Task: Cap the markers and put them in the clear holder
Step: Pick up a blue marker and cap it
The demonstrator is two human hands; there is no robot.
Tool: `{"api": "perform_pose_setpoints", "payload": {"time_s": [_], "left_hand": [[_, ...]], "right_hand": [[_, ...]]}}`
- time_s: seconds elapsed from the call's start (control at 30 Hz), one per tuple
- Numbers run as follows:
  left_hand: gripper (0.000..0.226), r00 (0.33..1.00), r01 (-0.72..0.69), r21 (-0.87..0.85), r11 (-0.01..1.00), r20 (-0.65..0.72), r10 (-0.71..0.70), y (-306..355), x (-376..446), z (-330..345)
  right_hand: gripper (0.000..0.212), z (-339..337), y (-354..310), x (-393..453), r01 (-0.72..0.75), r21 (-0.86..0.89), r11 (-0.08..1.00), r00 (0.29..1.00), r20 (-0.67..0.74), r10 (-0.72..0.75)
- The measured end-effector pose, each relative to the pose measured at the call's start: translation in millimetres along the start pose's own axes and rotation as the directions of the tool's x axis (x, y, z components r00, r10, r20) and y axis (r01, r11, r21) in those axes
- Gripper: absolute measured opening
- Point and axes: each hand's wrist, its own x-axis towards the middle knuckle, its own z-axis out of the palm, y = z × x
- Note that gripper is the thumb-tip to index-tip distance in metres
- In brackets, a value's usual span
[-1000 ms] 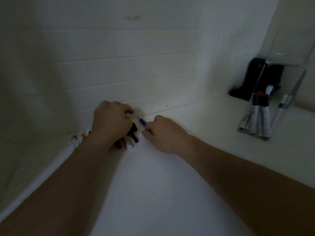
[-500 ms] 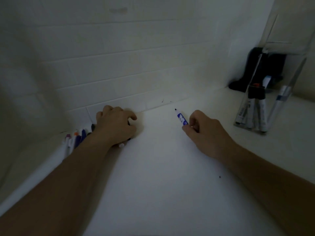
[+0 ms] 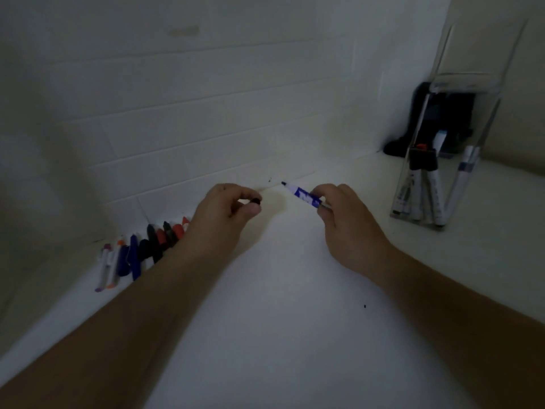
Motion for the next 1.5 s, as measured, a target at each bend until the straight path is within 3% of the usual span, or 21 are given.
{"api": "perform_pose_setpoints", "payload": {"time_s": [0.37, 0.57, 0.77, 1.0, 1.23, 1.43, 1.5], "left_hand": [[0.02, 1.0, 0.012, 0.071, 0.997, -0.03, -0.01, 6.5, -4.6, 6.5], [0.019, 0.987, -0.163, 0.185, 0.969, 0.035, 0.159, 5.1, -5.1, 10.6], [0.025, 0.934, -0.355, 0.196, 0.914, 0.122, 0.337, -1.7, -5.7, 23.1], [0.031, 0.916, -0.347, 0.182, 0.92, 0.277, 0.29, 0.4, -11.8, 31.0], [0.034, 0.915, -0.372, 0.247, 0.895, 0.263, 0.307, -0.4, -12.5, 31.2], [0.033, 0.913, -0.373, 0.201, 0.906, 0.255, 0.319, 0.0, -10.8, 35.1], [0.031, 0.909, -0.384, 0.169, 0.908, 0.244, 0.339, 1.1, -11.7, 35.3]], "right_hand": [[0.015, 3.3, 4.3, 0.0, 0.09, 0.009, 0.996, 0.995, 0.053, -0.09], [0.018, 5.6, 6.6, 0.2, 0.113, -0.008, 0.994, 0.991, 0.07, -0.112], [0.023, 2.6, 1.2, -2.4, 0.231, -0.199, 0.952, 0.972, 0.092, -0.217], [0.029, -6.2, -1.3, -2.1, 0.284, -0.31, 0.907, 0.958, 0.137, -0.253], [0.037, -0.2, -4.0, -6.1, 0.284, -0.297, 0.911, 0.957, 0.141, -0.252], [0.028, -1.4, -2.6, -3.1, 0.29, -0.27, 0.918, 0.954, 0.156, -0.255], [0.024, -1.0, -3.2, -4.8, 0.304, -0.345, 0.888, 0.952, 0.139, -0.272]]}}
